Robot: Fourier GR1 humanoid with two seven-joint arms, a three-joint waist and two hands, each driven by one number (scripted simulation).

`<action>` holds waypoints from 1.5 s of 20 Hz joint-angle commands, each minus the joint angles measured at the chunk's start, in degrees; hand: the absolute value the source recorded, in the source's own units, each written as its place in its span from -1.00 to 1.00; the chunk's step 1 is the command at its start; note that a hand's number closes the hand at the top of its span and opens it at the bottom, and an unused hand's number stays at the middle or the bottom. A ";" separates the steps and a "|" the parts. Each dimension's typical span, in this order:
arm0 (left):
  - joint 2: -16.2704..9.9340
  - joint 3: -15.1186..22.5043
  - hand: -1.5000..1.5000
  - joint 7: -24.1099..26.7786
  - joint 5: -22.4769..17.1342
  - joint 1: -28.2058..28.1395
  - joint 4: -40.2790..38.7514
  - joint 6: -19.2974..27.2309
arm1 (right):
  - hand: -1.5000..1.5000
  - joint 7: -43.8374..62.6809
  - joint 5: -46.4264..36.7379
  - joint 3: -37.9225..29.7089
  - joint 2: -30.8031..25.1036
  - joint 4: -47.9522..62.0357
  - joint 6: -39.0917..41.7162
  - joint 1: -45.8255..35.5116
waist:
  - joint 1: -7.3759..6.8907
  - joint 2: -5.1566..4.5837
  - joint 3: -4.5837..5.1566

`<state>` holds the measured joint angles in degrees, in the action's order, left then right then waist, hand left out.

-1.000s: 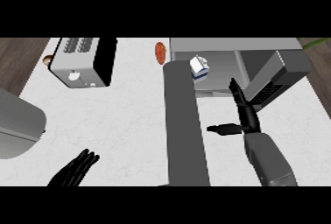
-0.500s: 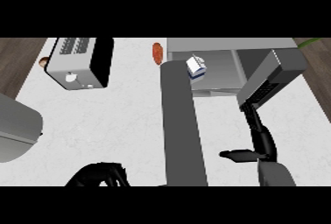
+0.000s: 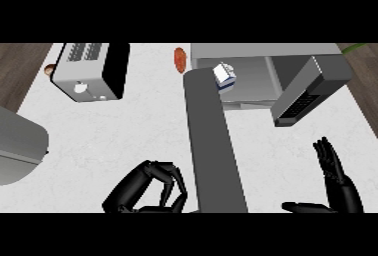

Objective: Pick up the milk, place it into the microwave and close the microwave

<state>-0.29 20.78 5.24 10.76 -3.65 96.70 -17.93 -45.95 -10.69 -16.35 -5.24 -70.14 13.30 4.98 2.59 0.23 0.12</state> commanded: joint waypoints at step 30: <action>0.27 32.75 1.00 11.73 -29.67 35.80 -40.06 42.89 | -1.00 9.46 19.09 -0.48 -10.25 -30.92 15.15 8.22 | 8.38 -2.15 0.50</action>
<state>-0.41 54.53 15.01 -15.08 29.66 56.58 21.89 -37.33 5.94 -17.10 -14.10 -98.98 25.64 14.40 9.74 -1.53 0.43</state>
